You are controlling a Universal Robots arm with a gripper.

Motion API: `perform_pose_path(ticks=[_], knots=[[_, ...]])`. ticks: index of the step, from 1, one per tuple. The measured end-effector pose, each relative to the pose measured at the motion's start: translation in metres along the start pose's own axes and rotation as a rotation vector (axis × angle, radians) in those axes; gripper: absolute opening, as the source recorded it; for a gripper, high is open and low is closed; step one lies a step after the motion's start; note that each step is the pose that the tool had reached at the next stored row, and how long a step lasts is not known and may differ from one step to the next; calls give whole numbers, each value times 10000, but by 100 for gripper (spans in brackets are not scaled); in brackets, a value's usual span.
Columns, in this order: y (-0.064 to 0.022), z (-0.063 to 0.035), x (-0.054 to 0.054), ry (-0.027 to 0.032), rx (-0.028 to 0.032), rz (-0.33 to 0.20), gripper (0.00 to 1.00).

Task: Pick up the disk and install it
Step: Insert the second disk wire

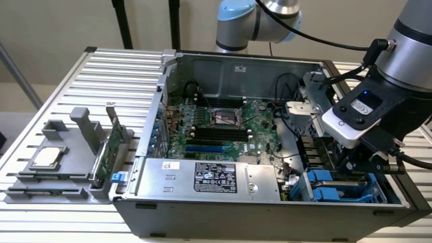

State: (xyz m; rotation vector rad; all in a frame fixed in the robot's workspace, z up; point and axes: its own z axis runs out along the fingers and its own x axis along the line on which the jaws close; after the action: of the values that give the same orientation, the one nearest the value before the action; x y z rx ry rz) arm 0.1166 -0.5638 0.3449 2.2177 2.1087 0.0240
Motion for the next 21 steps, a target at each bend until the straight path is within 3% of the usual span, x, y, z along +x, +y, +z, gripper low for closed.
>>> perform_pose_path(ticks=[3,7,9,21], knots=[[-2,31,1,51,-36,-33,16],[-1,44,2,206,-45,-105,16],[6,48,2,251,-44,-132,16],[21,0,-15,274,-45,-184,16]])
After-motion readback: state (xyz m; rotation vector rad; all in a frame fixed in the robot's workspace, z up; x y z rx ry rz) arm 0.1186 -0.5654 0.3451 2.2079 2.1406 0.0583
